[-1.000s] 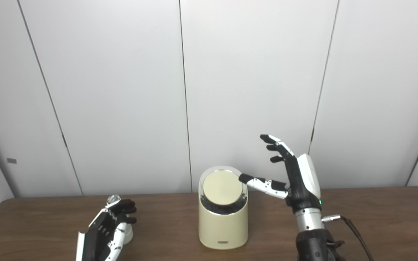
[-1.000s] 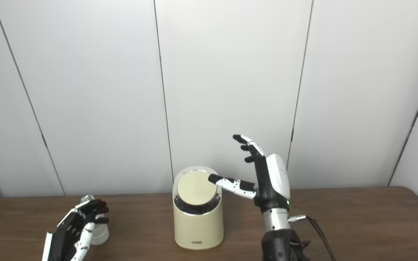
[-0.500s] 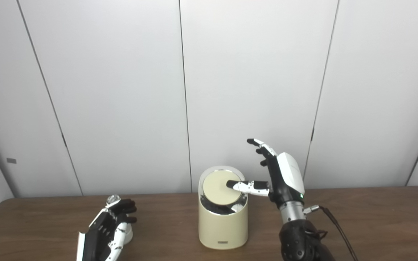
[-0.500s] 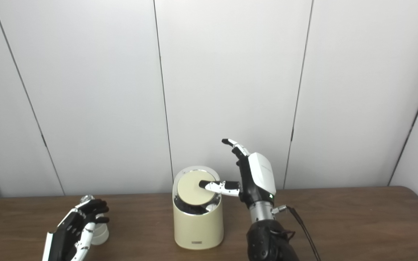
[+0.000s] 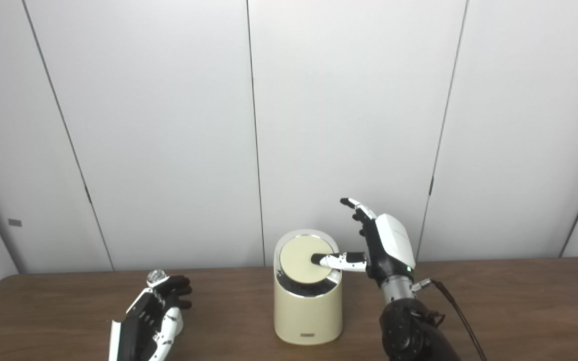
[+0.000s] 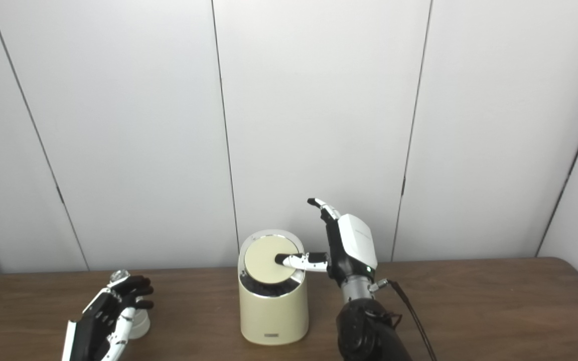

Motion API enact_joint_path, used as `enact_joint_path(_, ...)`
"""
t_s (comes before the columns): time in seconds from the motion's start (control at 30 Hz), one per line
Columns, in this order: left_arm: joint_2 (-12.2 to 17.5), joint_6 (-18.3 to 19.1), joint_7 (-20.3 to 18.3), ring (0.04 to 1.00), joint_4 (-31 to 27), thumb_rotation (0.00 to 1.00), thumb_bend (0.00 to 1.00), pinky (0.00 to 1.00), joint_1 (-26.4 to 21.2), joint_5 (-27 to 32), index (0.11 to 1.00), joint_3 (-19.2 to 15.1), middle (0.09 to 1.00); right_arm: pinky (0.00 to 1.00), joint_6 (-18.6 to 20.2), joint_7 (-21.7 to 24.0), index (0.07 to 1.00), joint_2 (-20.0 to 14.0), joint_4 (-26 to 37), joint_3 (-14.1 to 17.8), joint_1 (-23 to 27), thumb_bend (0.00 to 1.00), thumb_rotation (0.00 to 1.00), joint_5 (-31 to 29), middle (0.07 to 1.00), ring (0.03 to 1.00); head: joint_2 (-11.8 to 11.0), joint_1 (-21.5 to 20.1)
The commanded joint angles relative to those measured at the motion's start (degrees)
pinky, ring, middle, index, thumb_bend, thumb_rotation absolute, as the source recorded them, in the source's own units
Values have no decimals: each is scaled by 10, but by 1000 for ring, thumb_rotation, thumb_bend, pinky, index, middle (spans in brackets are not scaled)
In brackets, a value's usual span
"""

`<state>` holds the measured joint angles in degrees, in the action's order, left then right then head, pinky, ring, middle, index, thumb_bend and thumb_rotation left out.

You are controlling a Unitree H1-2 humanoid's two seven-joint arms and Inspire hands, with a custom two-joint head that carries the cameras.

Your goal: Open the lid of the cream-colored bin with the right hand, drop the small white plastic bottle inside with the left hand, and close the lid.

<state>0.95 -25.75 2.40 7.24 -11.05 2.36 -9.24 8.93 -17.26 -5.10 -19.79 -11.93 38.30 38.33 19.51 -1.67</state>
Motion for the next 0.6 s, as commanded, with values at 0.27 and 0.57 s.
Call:
enact_joint_path(0.27, 1, -12, -1, 685, -29, 367, 243, 594, -25, 4, 672, 2, 695, 748, 24, 10, 870, -13, 15, -38, 13, 997, 206, 37, 886, 853, 1, 0)
enact_joint_path(0.57, 1, -12, -2, 691, -28, 351, 243, 599, -25, 5, 675, 2, 700, 744, 18, 8, 863, -16, 17, -43, 12, 975, 114, 36, 887, 853, 1, 0)
